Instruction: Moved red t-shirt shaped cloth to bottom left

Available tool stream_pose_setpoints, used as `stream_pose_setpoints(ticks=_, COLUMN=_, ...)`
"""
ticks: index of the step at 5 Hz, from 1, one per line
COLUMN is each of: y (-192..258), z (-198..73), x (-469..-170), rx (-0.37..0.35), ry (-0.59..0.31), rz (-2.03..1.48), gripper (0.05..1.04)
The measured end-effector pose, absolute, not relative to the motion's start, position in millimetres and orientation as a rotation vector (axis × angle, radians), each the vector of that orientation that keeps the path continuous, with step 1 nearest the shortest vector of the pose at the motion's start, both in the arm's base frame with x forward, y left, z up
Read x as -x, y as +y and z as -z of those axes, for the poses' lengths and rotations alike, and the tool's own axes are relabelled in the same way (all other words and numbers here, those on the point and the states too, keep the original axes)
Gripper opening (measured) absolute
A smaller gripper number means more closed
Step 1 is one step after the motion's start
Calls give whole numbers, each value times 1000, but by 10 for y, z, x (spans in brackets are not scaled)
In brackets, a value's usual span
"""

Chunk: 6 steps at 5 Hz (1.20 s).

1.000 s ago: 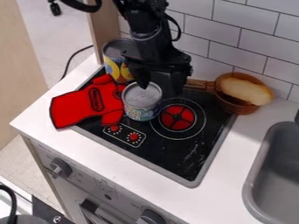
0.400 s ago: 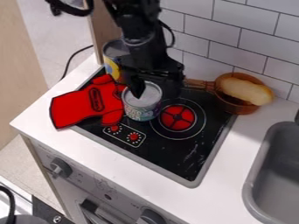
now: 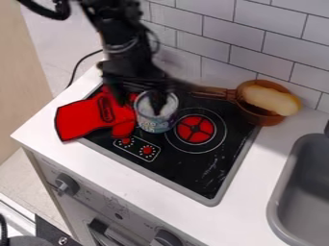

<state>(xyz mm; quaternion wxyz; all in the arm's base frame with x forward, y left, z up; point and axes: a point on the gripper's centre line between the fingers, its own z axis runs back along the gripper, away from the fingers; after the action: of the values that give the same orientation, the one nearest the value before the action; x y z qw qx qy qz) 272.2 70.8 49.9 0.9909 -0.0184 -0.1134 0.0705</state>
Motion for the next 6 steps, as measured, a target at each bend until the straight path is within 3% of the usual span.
stream_pose_setpoints(ticks=1, y=1008, z=-490, x=-2659, rx=33, ry=-240, rz=-176, gripper=960)
stream_pose_setpoints(ticks=2, y=1336, z=-483, x=-2661, rx=37, ry=-247, rz=-218, gripper=696)
stream_pose_setpoints(ticks=3, y=1514, z=-218, x=-2643, rx=-1, ry=-222, rz=-248, gripper=402)
stream_pose_setpoints(ticks=4, y=1595, z=-58, x=-2643, rx=-68, ry=-276, rz=-285, gripper=204)
stream_pose_setpoints(ticks=5, y=1593, z=1, x=-2637, rx=-82, ry=-298, rz=-298, gripper=251)
stream_pose_setpoints(ticks=6, y=1592, z=-42, x=-2676, rx=-42, ry=-246, rz=-337, gripper=503)
